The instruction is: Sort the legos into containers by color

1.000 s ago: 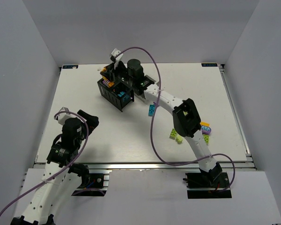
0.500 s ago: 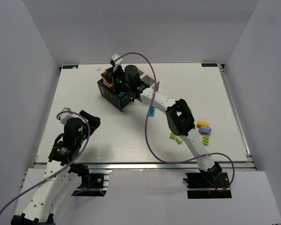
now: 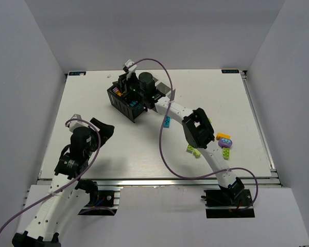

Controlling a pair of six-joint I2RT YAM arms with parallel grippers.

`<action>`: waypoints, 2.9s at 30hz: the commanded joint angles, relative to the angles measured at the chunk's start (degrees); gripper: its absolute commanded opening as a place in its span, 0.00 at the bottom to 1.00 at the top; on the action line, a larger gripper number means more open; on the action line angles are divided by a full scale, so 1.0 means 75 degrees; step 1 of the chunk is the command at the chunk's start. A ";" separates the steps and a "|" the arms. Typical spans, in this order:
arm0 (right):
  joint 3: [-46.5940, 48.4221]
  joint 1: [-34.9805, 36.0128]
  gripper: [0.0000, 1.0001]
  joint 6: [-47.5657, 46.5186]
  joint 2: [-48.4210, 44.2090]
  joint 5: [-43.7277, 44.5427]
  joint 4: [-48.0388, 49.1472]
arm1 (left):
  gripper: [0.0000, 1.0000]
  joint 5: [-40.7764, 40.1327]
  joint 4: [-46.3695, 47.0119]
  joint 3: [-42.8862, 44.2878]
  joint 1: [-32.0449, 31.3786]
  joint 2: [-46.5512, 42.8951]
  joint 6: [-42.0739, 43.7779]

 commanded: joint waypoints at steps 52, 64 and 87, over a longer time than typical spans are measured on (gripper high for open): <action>0.0046 -0.1866 0.20 -0.3953 -0.2821 -0.0636 -0.8668 | 0.75 0.1843 0.2297 -0.0071 -0.0162 0.1425 0.0333; -0.0259 -0.1937 0.22 -0.3965 -0.3172 -0.0718 -0.8621 | 0.75 0.1094 0.2437 0.0315 -0.1157 0.2069 0.0392; -0.0681 -0.2159 0.43 -0.3720 -0.3851 -0.1045 -0.8621 | 0.75 0.0729 0.2730 0.0877 -0.2107 0.3088 0.0520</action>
